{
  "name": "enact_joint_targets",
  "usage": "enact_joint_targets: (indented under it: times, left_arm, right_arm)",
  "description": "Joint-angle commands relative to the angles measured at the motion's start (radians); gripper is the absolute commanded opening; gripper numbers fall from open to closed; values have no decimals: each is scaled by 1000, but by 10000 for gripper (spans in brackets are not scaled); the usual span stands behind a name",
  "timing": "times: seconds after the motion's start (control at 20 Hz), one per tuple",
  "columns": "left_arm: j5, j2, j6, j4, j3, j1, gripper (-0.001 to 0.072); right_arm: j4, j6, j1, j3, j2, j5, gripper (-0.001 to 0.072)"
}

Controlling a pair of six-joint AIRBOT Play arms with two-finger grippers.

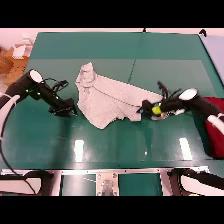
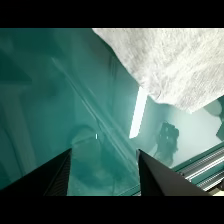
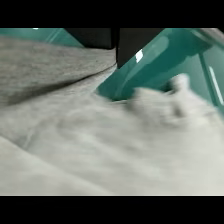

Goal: Fold the shirts.

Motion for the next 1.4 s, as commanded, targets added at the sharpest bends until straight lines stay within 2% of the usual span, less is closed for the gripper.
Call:
enact_joint_targets:
  times: [0.0, 0.2, 0.4, 0.55, 0.6, 0.65, 0.7, 0.85, 1.0, 1.05, 1.1, 1.15, 1.25, 1.35]
  left_arm:
    - [81, 37, 7, -43, -69, -1, 475]
    - [187, 37, 48, -205, -134, -1, 475]
    - [278, 37, 47, -265, -169, -12, 476]
    - [296, 37, 47, -266, -173, -62, 476]
    - [303, 37, 42, -265, -173, -77, 476]
    - [311, 37, 38, -265, -173, -92, 476]
    - [323, 37, 35, -264, -174, -103, 475]
    - [367, 36, 12, -260, -174, -129, 475]
    - [369, 36, 1, -263, -227, -145, 475]
    - [379, 36, -9, -262, -261, -148, 475]
    - [400, 36, -9, -270, -298, -148, 476]
    - [435, 36, -9, -281, -320, -148, 475]
    - [526, 36, 8, -334, -331, -148, 475]
    - [581, 36, 72, -450, -331, -148, 473]
  right_arm:
    - [23, -3, -102, 312, 26, 52, 13]
    - [23, 75, -283, 607, -186, -88, 14]
    - [26, 75, -341, 752, -489, -246, 15]
    - [34, 74, -406, 932, -644, -218, 23]
    - [34, 74, -420, 964, -662, -192, 145]
    - [34, 73, -431, 970, -664, -170, 394]
    - [34, 73, -441, 974, -663, -128, 571]
    - [25, 71, -483, 983, -660, 61, 569]
    - [24, 71, -536, 983, -658, 187, 561]
    - [25, 71, -551, 983, -658, 226, 486]
    - [26, 67, -562, 983, -658, 263, 333]
    - [26, 57, -572, 983, -657, 296, 273]
    - [26, 51, -574, 983, -656, 332, 273]
    - [26, 52, -569, 983, -654, 348, 270]
